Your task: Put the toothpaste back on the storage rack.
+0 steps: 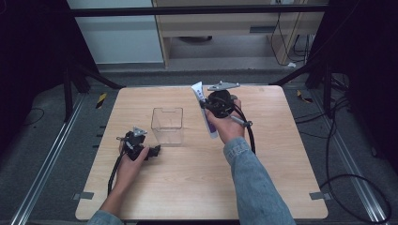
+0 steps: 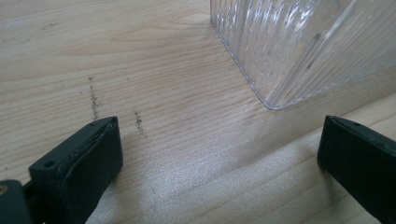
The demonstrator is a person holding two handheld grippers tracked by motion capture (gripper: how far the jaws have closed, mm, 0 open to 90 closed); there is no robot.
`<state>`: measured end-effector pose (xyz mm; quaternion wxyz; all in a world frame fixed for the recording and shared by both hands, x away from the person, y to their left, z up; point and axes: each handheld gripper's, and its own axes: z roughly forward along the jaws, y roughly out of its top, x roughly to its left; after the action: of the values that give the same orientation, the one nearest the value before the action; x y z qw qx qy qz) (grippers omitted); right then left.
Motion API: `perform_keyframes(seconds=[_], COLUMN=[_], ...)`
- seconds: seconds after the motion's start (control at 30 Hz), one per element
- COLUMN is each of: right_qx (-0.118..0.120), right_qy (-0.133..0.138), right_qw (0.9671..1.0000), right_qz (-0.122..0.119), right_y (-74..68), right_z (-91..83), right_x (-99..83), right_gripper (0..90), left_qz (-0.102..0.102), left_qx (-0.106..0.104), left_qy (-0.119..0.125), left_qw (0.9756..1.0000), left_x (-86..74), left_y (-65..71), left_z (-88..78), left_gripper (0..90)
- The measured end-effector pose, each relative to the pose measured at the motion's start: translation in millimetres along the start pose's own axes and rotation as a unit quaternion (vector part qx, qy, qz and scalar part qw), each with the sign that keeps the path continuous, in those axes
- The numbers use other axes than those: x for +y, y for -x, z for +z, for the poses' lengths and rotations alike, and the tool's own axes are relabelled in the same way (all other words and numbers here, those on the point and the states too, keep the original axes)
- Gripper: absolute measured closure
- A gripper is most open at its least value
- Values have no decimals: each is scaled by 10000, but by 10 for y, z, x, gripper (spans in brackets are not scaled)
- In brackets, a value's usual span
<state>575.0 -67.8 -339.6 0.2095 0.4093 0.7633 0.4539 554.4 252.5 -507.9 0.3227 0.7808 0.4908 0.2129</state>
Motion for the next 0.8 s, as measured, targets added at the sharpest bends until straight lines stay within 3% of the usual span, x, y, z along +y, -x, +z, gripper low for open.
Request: perform_keyframes(seconds=[0.4, 0.8], right_qx=[-1, 130], right_qy=[32, 310], right_qw=[10000, 9994], right_qz=[-69, -79], right_y=[-72, -250], right_z=[128, 211], right_x=[114, 292], right_gripper=[793, 793], left_qz=[-2, 6], left_qx=[0, -1], left_qy=[1, 4], left_qw=[10000, 10000], left_x=[0, 0], left_y=[1, 0], left_z=[0, 0], left_gripper=[0, 0])
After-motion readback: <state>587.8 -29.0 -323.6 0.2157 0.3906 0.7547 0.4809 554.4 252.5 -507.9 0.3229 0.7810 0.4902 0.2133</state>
